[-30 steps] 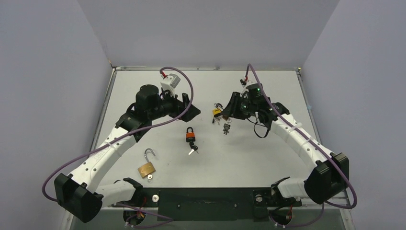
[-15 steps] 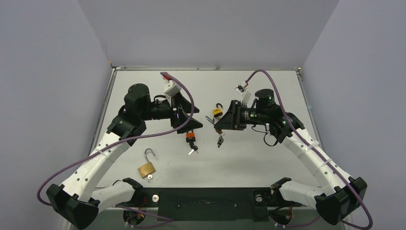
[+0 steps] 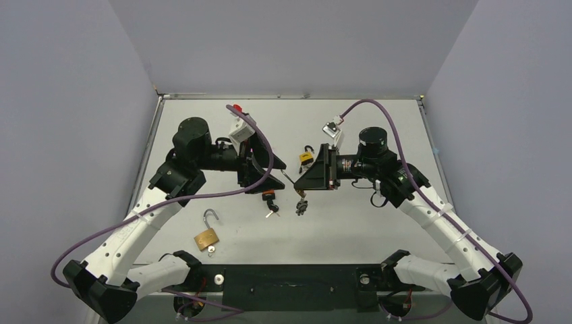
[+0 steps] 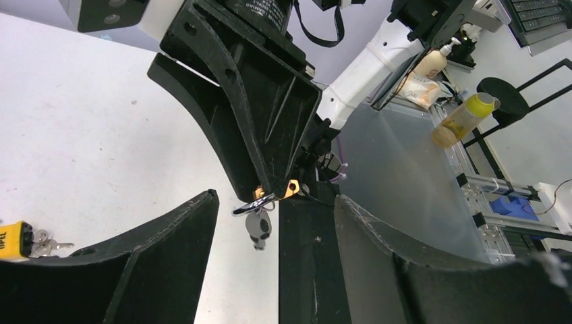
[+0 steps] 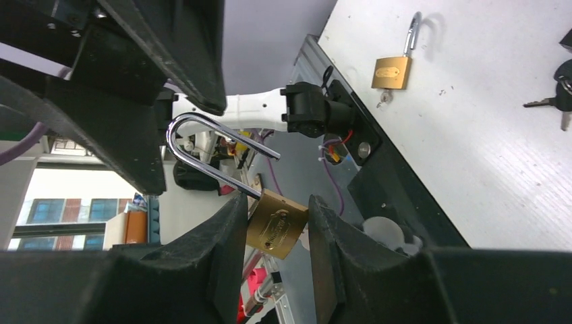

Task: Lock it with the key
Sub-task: Pick up the lock from the center of the board.

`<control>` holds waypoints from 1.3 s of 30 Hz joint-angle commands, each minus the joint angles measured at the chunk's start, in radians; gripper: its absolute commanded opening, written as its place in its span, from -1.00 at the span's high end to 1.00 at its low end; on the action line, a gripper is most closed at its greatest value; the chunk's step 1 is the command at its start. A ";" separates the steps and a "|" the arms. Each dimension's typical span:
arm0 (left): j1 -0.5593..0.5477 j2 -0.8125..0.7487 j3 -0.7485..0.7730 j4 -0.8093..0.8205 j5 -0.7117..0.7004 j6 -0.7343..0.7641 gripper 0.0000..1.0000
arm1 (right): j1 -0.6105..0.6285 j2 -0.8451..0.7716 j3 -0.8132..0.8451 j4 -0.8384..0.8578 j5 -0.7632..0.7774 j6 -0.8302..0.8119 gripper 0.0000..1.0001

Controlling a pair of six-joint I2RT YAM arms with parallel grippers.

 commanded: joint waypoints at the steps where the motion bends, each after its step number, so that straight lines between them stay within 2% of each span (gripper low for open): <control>1: -0.015 -0.004 0.044 0.051 0.048 0.000 -0.21 | 0.010 -0.039 0.001 0.106 -0.040 0.065 0.97; 6: -0.031 -0.005 0.044 0.041 0.037 0.002 -0.10 | 0.011 -0.040 -0.003 0.106 -0.038 0.066 0.97; 13: -0.050 -0.003 0.048 -0.010 0.006 0.028 0.16 | 0.011 -0.036 -0.016 0.108 -0.029 0.067 0.98; 21: -0.066 0.007 0.075 -0.153 -0.090 0.110 0.22 | 0.003 -0.041 -0.011 0.108 -0.005 0.079 1.00; 29: -0.072 0.001 0.082 -0.203 -0.151 0.146 0.31 | -0.004 -0.044 -0.025 0.117 0.000 0.099 1.00; 35: -0.084 0.004 0.089 -0.211 -0.175 0.153 0.57 | -0.005 -0.045 -0.034 0.124 0.010 0.106 1.00; 37: -0.093 0.007 0.088 -0.211 -0.182 0.154 0.83 | -0.006 -0.045 -0.040 0.124 0.017 0.104 1.00; 39: -0.106 0.012 0.086 -0.211 -0.201 0.148 1.00 | -0.005 -0.046 -0.044 0.124 0.029 0.102 1.00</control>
